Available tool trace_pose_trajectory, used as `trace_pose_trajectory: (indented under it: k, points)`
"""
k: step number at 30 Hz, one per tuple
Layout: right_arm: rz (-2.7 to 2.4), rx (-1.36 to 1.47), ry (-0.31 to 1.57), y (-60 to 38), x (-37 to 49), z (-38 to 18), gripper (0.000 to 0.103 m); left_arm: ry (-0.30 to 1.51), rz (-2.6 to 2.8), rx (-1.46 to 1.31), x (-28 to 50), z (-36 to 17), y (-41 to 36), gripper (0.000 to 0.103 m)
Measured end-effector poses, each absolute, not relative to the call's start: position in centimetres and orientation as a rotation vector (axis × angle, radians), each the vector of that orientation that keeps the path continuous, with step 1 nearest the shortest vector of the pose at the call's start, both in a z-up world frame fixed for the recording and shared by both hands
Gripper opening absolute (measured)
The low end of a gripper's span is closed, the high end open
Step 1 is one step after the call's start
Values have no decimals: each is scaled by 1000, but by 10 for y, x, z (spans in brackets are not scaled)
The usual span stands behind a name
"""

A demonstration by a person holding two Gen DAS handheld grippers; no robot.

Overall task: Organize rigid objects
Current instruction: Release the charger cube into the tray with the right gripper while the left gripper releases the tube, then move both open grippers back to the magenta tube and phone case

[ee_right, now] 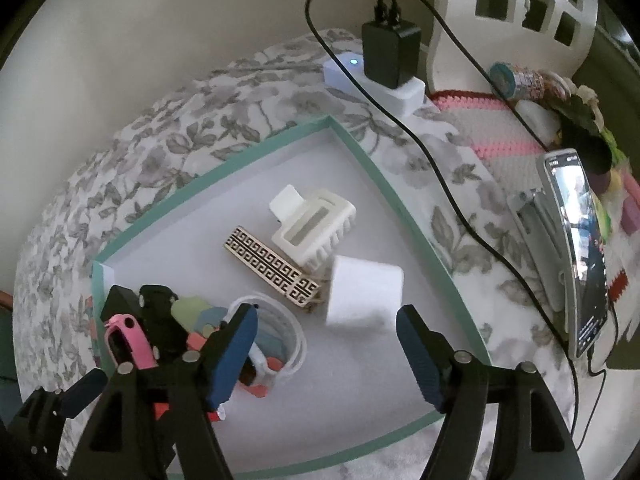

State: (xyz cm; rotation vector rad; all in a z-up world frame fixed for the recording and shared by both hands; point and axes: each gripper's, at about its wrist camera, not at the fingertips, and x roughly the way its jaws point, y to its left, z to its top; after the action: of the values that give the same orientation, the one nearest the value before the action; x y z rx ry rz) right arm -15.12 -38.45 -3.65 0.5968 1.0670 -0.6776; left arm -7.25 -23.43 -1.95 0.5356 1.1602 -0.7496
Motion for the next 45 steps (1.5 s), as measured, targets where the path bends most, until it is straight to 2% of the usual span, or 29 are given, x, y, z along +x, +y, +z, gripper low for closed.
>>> trace_pose_trajectory:
  k: [16,26,27,28,30,33,36,45]
  points:
    - [-627,526,1032,-363,-137,-20,75,1142,-575,317,-16,6,-177,80]
    - [-546,459,1036,-327,-114,-12,76,1135,-383,154,30,10,-116,85]
    - [-534,447,1035,-321,-110,-11,79,1136,-368,138,35,10,-109,92]
    - [-527,437,1034,-317,-107,-11,84,1137,-359,125,38,10,-104,94]
    - [-507,410,1032,-307,-101,-9,89,1136,-333,91,45,10,-91,94]
    - [-483,388,1024,-296,-92,-6,91,1134,-293,44,54,10,-73,94]
    - [-462,383,1008,-287,-86,-3,102,1130,-250,-7,62,9,-55,94]
    - [-426,379,984,-269,-63,4,103,1118,-182,-88,79,8,-18,94]
